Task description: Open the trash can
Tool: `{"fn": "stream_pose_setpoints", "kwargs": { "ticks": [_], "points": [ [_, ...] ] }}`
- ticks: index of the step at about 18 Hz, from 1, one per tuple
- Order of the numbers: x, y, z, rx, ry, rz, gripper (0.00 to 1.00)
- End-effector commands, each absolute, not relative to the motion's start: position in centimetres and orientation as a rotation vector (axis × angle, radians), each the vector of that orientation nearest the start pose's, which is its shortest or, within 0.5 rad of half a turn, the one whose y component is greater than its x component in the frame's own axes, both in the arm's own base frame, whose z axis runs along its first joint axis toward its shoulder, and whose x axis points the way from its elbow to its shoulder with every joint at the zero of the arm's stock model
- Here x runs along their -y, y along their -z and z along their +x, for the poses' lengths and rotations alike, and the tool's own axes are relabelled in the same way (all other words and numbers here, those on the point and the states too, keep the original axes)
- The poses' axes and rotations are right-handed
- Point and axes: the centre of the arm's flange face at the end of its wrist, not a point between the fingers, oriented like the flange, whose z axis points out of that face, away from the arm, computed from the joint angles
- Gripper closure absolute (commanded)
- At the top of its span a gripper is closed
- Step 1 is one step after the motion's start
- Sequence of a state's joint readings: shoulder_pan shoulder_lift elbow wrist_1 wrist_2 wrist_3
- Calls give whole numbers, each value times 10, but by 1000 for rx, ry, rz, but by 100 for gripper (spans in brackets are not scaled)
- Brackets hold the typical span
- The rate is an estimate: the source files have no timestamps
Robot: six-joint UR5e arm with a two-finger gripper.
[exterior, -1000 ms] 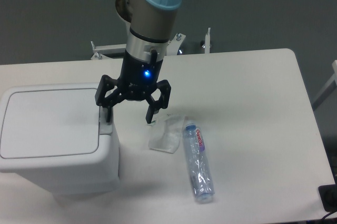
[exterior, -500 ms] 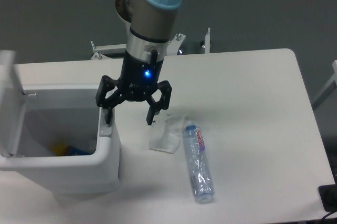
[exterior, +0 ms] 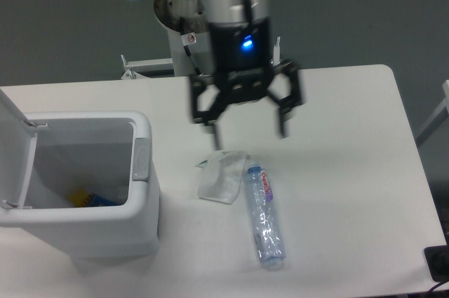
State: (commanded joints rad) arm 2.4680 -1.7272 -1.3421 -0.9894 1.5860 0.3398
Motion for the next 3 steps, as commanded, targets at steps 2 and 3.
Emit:
{"fn": "stream_pose_setpoints", "kwargs": {
  "ticks": [2,3],
  "points": [
    [-465,-578,-390,609,-609,-2591,0],
    [-460,-570,-393,577,-652,-2651,0]
  ]
}}
